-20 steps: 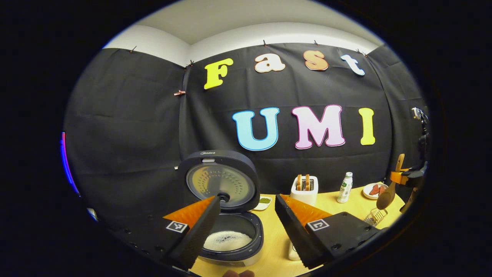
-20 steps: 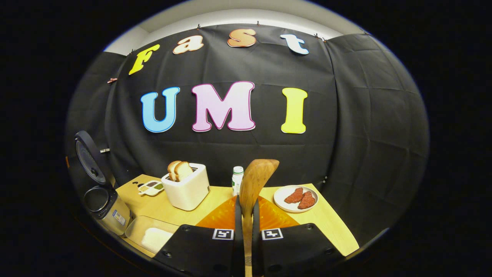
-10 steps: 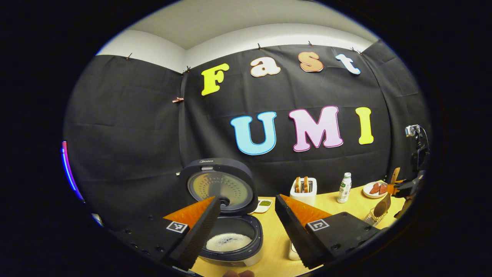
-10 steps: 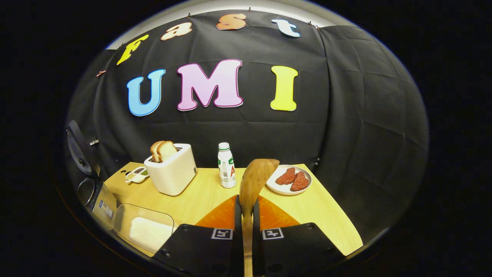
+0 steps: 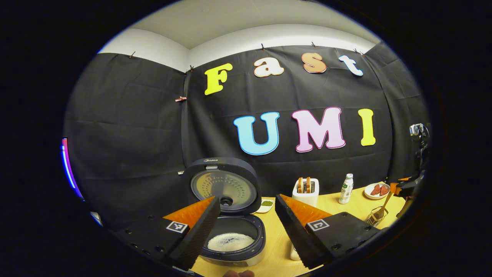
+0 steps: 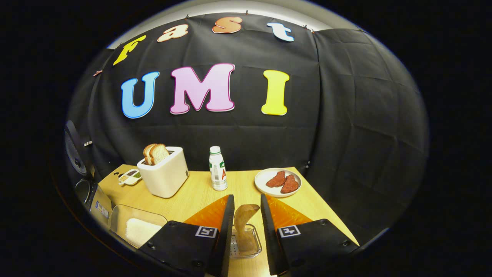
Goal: Close the left gripper, press the button to open the rice cooker; take a wooden spoon from the chopstick holder with the right hand, scoop a spoonful of rice and pour it into the rice cooker, then put the wooden spoon back into the chopstick holder.
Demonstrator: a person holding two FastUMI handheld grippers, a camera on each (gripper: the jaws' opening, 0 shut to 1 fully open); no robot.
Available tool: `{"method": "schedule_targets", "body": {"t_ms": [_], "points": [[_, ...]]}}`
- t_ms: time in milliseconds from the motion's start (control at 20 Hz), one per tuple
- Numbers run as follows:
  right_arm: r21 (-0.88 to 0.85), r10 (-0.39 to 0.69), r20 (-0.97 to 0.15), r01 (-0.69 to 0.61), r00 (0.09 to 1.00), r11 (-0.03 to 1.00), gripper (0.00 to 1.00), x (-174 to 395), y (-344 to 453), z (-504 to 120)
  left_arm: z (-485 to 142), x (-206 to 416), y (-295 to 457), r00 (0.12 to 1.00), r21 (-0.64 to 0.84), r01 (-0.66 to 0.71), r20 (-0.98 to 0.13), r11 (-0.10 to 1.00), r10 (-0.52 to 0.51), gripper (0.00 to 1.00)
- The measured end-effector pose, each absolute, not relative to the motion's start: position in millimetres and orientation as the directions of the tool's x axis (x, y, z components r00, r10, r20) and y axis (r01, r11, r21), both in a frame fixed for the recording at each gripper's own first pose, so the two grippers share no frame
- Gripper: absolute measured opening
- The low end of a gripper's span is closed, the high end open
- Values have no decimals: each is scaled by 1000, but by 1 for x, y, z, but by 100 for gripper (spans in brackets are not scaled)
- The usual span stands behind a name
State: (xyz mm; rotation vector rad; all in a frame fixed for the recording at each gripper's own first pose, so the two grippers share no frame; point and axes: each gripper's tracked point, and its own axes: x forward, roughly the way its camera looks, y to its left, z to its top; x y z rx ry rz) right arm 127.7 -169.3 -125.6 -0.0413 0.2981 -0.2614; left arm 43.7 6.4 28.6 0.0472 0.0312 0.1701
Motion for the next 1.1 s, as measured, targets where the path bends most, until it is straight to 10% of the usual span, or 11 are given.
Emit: {"method": "schedule_targets", "body": {"t_ms": [250, 1100], "points": [[-85, -246, -271, 231, 931, 969, 44, 124, -156, -118, 32, 50, 24, 982, 58, -189, -14, 980, 190, 96], [-140, -248, -254, 218, 935, 966, 94, 93, -109, -106, 84, 147, 92, 986, -19, -141, 91, 990, 142, 96]]}}
